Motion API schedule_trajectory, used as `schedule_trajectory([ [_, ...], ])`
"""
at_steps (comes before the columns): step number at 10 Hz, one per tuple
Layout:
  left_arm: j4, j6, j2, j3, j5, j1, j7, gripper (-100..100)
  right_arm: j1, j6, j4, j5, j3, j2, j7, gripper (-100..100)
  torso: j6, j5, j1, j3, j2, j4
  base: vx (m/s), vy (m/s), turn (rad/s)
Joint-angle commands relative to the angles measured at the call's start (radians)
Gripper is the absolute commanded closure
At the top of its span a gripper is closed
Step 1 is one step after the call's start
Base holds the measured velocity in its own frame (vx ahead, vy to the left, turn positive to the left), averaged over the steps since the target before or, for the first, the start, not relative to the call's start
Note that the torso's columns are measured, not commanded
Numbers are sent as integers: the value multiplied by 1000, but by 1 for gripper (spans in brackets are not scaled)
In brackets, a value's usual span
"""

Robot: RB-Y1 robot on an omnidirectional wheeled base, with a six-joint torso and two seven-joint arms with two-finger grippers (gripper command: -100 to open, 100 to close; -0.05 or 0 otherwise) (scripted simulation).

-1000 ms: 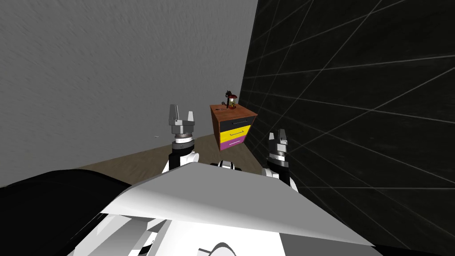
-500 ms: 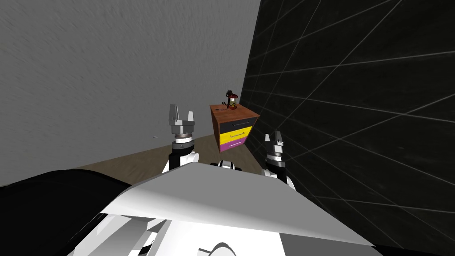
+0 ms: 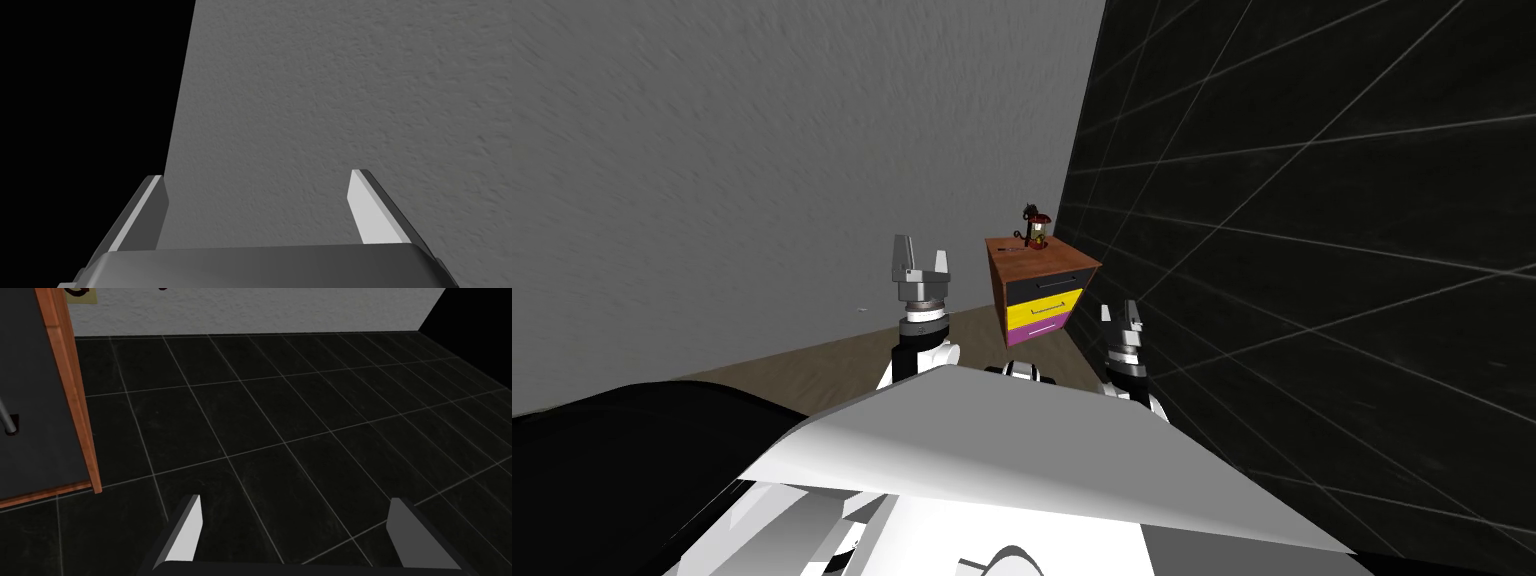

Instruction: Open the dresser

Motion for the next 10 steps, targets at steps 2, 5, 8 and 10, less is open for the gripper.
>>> schedule_trajectory([
  [2, 0, 0, 0, 0, 0, 0, 0, 0, -6, -52, 56, 5, 19, -10, -100, -100, 0, 0, 1, 2, 4, 1, 62, -2, 31],
  [5, 0, 0, 0, 0, 0, 0, 0, 0, -12, -88, 98, 7, 30, -18, -173, -100, 0, 0, 0, 1, 3, 1, 70, -4, 30],
  [8, 0, 0, 0, 0, 0, 0, 0, 0, -19, -126, 142, 8, 41, -24, -250, -100, 0, 0, 0, 1, 3, 1, 75, -12, 42],
  [10, 0, 0, 0, 0, 0, 0, 0, 0, -19, -126, 142, 8, 41, -24, -292, -100, 0, 0, 0, 0, 1, 0, 68, -12, 17],
])
